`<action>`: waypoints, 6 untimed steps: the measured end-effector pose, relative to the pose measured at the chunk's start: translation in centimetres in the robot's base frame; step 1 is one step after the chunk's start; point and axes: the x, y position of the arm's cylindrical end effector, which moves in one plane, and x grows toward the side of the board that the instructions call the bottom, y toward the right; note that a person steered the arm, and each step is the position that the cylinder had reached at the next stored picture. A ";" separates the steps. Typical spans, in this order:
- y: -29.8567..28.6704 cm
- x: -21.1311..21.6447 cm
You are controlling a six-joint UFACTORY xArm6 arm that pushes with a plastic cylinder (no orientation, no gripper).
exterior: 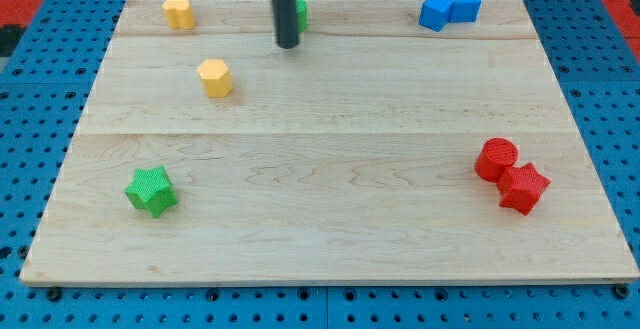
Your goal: Point your arm at the blue triangle
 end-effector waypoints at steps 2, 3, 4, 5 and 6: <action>17.9 1.2; 30.5 -1.7; 34.3 -8.1; 32.7 -10.5; 27.9 -10.4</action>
